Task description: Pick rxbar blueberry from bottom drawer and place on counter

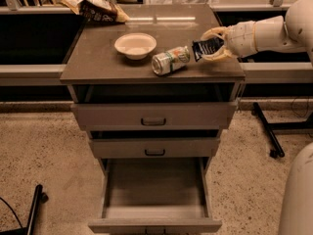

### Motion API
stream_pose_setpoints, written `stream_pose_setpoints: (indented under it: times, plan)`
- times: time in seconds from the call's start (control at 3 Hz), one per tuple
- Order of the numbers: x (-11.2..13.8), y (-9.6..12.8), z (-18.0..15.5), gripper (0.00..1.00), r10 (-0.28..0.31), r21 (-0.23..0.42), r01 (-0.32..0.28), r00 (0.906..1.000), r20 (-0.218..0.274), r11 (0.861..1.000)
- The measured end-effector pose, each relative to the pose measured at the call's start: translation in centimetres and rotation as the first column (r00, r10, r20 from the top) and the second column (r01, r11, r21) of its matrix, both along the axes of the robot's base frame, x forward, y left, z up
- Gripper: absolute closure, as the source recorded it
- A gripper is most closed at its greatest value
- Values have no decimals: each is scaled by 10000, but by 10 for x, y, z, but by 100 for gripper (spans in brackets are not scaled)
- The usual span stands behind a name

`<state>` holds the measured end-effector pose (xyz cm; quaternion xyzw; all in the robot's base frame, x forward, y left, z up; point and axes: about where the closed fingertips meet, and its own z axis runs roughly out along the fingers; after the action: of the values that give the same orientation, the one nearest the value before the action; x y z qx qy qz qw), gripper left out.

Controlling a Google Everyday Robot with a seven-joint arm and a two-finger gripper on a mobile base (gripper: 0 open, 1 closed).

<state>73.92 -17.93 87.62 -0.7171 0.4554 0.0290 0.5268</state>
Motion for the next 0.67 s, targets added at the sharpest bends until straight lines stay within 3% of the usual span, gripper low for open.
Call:
stream_pose_setpoints:
  times: [0.33,0.67]
  plan:
    - [0,0,0,8,0,0,0,10000,0,10000]
    - [0,0,0,0,1,0,-1,10000,-1,10000]
